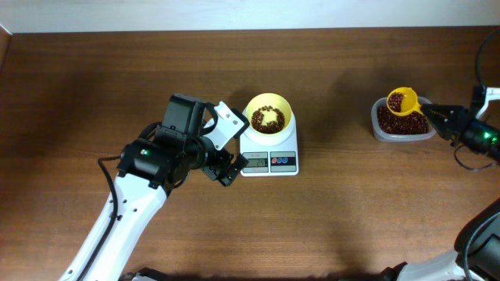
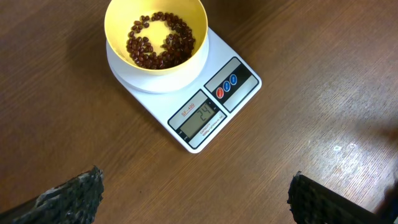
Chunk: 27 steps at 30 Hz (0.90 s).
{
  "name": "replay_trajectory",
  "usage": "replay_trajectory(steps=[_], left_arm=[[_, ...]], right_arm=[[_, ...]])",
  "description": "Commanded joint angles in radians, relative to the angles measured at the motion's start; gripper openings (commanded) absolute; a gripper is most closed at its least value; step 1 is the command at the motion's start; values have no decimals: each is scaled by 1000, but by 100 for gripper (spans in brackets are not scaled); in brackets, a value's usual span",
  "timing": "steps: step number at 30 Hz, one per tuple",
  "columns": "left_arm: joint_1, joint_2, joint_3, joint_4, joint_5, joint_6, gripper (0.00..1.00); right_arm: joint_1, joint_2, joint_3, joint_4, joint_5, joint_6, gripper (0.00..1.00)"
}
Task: Scoop item into bowl and weigh 50g on scale
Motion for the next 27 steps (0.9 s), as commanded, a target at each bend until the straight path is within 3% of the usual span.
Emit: replay_trajectory(steps=[1,12,19,23,27], left_arm=[[2,-16,-4,2,-3,16,99],[2,-16,-4,2,-3,16,99],[2,-16,-4,2,-3,16,99],[2,-16,-4,2,-3,16,99],[2,-16,-4,2,-3,16,99]], right_arm=[[11,5,0,3,-103,11,4],[397,5,0,68,-93,11,4],[578,5,0,95,36,15,4],[642,5,0,234,101,187,4],[663,5,0,346,186,217,5]])
